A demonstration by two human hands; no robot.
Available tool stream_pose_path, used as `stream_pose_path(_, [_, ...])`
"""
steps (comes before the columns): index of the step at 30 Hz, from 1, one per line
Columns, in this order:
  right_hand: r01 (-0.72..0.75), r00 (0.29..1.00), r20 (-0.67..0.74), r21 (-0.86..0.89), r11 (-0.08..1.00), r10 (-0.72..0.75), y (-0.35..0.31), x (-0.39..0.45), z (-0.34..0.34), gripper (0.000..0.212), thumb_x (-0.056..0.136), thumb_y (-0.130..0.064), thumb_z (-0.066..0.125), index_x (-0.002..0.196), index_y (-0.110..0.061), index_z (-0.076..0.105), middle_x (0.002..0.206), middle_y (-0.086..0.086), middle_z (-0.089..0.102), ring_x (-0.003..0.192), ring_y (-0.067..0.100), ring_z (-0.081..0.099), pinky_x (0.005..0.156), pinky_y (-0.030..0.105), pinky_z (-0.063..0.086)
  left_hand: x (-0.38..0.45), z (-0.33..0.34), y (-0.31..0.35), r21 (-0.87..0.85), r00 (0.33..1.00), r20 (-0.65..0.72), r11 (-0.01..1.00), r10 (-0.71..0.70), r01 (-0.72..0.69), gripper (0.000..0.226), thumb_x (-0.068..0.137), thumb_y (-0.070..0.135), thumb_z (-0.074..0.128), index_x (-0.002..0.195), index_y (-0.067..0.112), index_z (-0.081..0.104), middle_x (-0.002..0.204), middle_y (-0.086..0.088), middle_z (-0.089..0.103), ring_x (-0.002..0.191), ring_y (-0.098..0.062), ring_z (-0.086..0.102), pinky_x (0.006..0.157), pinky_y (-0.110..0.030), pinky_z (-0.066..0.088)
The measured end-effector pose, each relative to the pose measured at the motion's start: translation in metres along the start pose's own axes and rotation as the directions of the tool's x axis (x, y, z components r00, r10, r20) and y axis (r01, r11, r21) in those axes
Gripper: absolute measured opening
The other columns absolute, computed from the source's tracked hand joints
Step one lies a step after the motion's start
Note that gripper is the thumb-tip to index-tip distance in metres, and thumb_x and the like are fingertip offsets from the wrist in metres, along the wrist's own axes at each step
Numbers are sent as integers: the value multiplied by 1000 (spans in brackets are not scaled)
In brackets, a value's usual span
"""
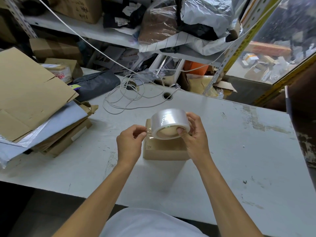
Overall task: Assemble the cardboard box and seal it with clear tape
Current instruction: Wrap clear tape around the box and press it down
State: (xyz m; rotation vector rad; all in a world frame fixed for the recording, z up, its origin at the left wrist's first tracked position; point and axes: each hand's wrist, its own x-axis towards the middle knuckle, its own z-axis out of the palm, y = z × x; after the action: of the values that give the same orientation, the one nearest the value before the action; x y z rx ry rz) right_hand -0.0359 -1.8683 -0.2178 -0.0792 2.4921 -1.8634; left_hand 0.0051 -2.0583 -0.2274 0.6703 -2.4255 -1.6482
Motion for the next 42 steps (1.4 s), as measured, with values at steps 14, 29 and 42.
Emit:
stream_pose_path(14, [10, 1000, 8, 3, 1000, -10, -4, -1, -1, 52, 73, -75, 66, 117, -54, 50, 114, -16, 68, 115, 19, 63, 101, 70, 33, -27, 9, 2, 80, 987, 129, 991, 97, -108, 50, 76, 15, 80, 124, 22, 65, 106, 5, 57, 101, -16, 56, 93, -39, 52])
stream_pose_path(29, [-41, 992, 120, -4, 999, 41, -7, -4, -19, 54, 62, -67, 78, 111, -57, 57, 114, -17, 69, 112, 10, 63, 98, 47, 51, -44, 21, -8, 197, 981, 135, 966, 140, -165, 48, 96, 17, 57, 142, 23, 46, 113, -2, 67, 105, -20, 59, 83, -17, 45])
stream_pose_path(42, [-28, 981, 191, -46, 999, 37, -6, -1, -33, 51, 75, -30, 85, 119, -35, 59, 108, -23, 66, 104, -8, 62, 87, 20, 52, -47, 22, -24, 360, 932, 286, 876, 222, -320, 79, 98, 31, 53, 158, 29, 3, 163, 7, 24, 140, -21, 41, 98, -37, 47])
